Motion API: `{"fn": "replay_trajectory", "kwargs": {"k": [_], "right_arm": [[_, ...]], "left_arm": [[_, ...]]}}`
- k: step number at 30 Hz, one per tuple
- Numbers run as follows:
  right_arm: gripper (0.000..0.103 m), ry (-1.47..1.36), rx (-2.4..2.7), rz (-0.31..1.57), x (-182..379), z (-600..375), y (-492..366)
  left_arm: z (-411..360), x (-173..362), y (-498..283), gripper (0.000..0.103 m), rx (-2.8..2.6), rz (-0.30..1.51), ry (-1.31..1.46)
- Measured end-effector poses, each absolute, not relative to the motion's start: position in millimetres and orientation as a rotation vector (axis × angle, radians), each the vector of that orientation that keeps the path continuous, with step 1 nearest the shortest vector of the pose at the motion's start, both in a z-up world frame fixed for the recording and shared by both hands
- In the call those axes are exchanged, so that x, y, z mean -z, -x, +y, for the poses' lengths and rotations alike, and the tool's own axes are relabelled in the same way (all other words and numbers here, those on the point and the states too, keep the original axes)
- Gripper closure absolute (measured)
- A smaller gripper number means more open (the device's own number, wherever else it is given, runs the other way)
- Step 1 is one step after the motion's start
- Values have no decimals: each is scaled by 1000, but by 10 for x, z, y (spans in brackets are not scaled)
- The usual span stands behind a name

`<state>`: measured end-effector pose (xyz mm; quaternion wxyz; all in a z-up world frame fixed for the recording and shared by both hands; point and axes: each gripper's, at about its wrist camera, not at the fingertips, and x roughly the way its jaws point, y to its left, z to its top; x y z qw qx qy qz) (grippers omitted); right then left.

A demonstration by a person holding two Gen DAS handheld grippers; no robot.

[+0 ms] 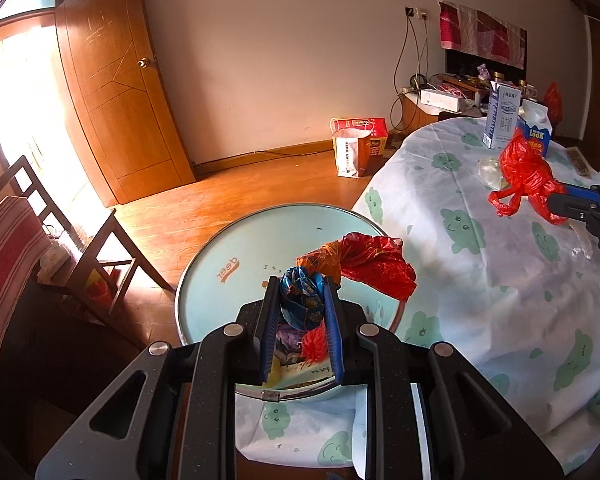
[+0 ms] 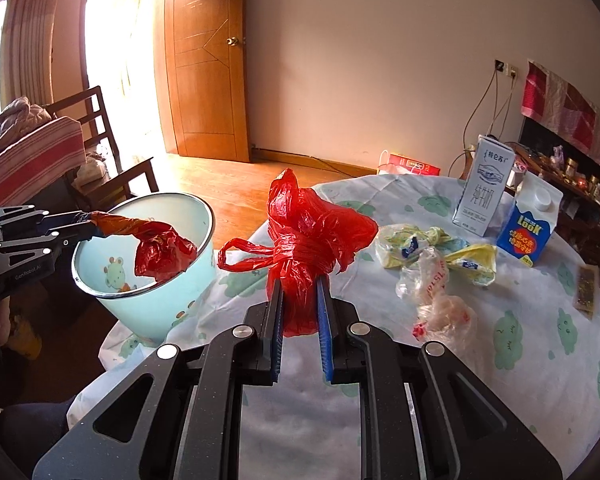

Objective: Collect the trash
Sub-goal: 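Hold the wrapper over the bin with the left tool while the right tool brings the red bag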

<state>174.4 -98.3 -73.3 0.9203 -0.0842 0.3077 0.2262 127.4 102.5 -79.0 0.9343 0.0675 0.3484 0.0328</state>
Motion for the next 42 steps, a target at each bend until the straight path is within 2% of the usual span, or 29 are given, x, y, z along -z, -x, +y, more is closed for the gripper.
{"fn": "replay_trajectory", "kwargs": {"k": [25,42], "right_arm": [[87,294,-565,661,830,-235,-1998],[87,362,-611,660,853,145,-2061]], "left_arm": [[1678,833,-1208,82,-203,729,-75],[1822,836,-1211,82,-233,732,-47]]}}
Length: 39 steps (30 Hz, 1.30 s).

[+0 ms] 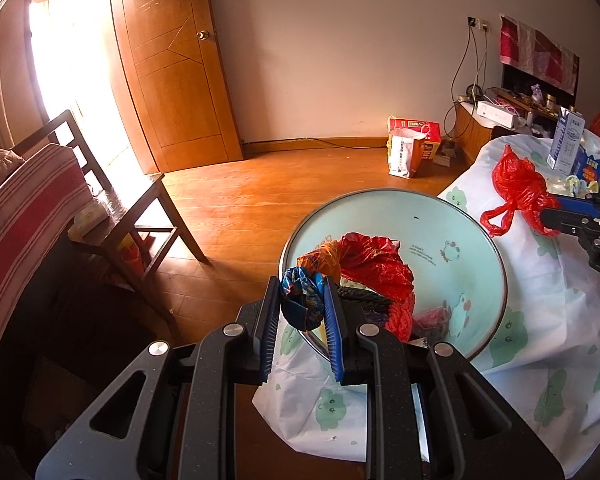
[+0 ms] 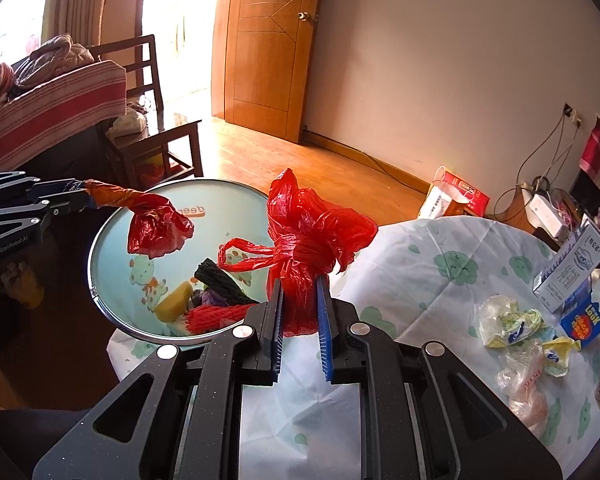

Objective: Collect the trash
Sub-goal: 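Hold the wrapper over the bin with the left tool while the right tool brings the red bag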

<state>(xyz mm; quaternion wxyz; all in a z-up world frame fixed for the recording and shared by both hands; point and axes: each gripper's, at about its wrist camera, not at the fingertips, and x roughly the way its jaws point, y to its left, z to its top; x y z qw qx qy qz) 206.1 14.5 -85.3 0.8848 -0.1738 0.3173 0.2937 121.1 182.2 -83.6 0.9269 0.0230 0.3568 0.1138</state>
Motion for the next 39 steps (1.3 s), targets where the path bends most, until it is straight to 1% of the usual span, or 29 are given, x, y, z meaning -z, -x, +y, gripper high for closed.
{"fn": "replay_trajectory", "kwargs": {"k": [39], "right_arm": [[87,424,-660,667,911,480,-2100]], "left_arm": [[1943,824,-1224,82,-256,724,-23]]}}
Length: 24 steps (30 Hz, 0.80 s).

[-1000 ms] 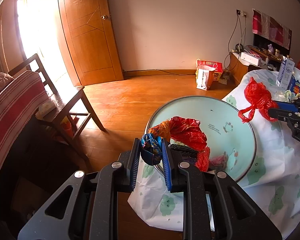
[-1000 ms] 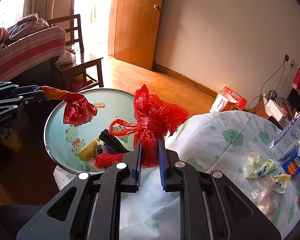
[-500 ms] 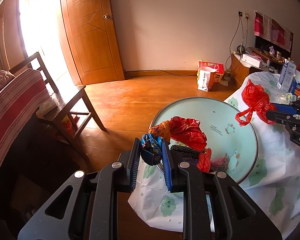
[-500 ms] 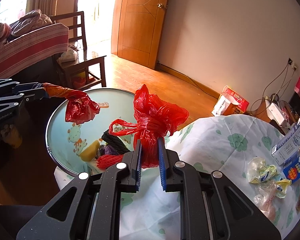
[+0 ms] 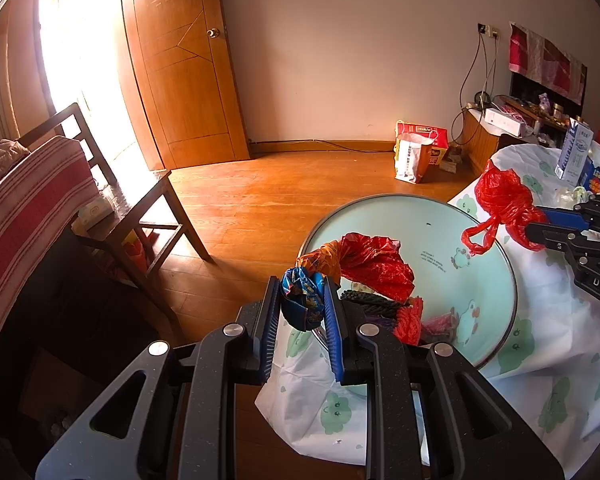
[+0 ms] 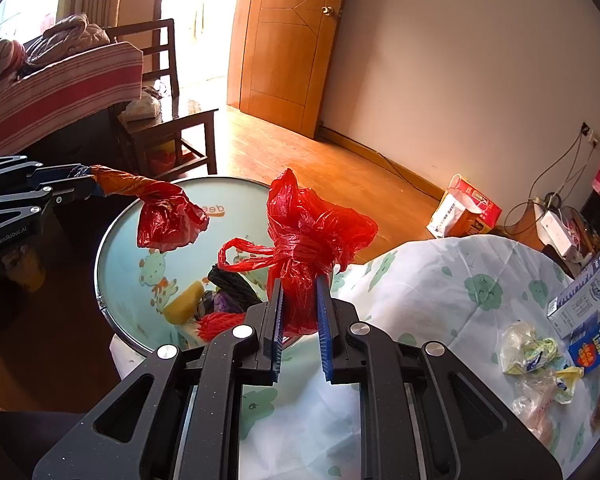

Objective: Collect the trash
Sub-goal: 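Hold the wrapper over the bin with the left tool while the right tool brings the red bag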

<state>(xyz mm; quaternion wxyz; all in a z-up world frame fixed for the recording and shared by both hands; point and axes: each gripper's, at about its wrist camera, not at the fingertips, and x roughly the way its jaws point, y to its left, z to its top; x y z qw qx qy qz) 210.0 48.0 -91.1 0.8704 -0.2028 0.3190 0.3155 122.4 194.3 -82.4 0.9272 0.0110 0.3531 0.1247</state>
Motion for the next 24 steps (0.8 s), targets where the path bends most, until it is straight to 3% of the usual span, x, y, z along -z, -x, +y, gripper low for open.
{"fn": "replay_trajectory", "kwargs": {"k": [24], "right_arm": [[87,444,-683,657,892,620,-2076]], "left_arm": [[1875,829,-1242,81,-240,723,-23]]}}
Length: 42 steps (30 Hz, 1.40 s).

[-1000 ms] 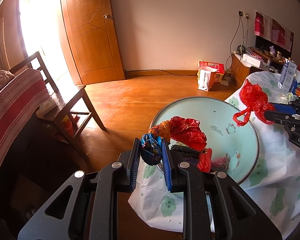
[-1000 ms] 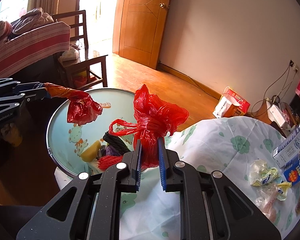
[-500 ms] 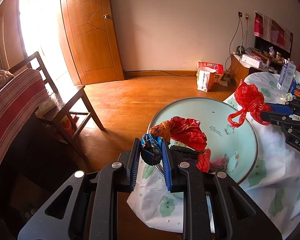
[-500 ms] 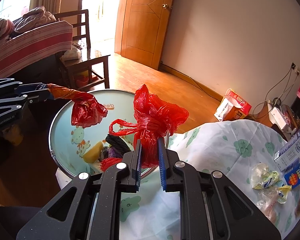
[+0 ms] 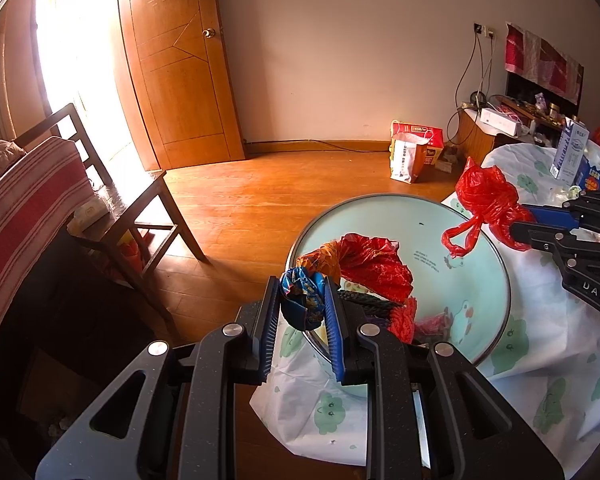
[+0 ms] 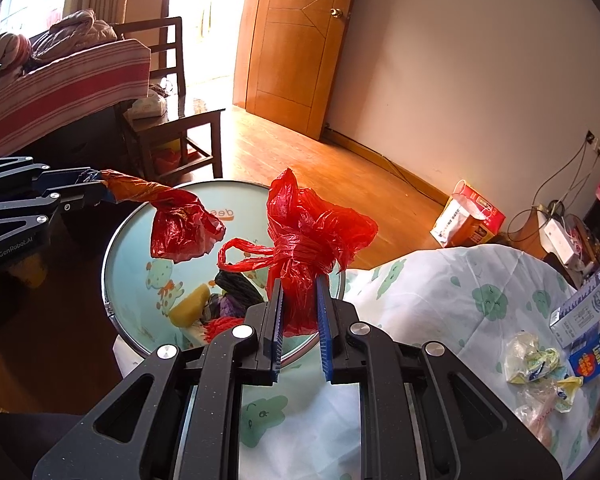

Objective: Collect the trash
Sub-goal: 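Hold the wrapper over the bin with the left tool while the right tool brings the red bag, then open both tools to drop the wrapper and red bag into the bin, then grasp the clear plastic bag with red print with the right tool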

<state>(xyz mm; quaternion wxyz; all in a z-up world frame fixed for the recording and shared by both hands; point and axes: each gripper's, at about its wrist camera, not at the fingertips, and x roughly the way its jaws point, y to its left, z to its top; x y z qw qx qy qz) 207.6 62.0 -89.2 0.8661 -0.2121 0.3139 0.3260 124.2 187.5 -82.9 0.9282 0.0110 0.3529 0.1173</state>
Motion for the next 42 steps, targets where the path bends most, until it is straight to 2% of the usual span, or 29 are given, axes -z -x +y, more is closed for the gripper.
{"fn": "replay_trajectory", "kwargs": {"k": [5,6,8,10,13,20,25,33,39,41,42], "right_arm": [[85,436,-698,653,897,631,-2075],[80,433,-702,652,900,631,-2079],[73,429,-706,650,905,630,-2074],[65,419,-711,648,910,610,-2065],[53,400,-708,644,909,558,-2042],[44,387,-651,627,873,208,-1873],[36,340,-510,633,859,-425,-1808],[36,232,-256,705,948,-1408,-2112],[36,202,-245,773,1101,-1720,-2324],[39,189,-268,808,1159,-1782,-2348],[48,187,-274,822,1170,-1782,-2367]], "left_arm": [[1832,846,-1252,76,-227,722,-25],[1820,855,-1248,71,-225,722,-25],[1785,857,-1239,51,-231,713,-32],[1756,863,-1236,44,-230,712,-33],[1731,879,-1226,25,-241,706,-26],[1551,1028,-1227,6,-205,741,-45],[1501,1207,-1284,6,-153,809,6],[1280,1196,-1279,6,-173,773,-71],[1144,1125,-1383,6,-172,787,-86],[1099,1078,-1425,6,-174,778,-83],[1068,1057,-1456,6,-168,776,-86]]}}
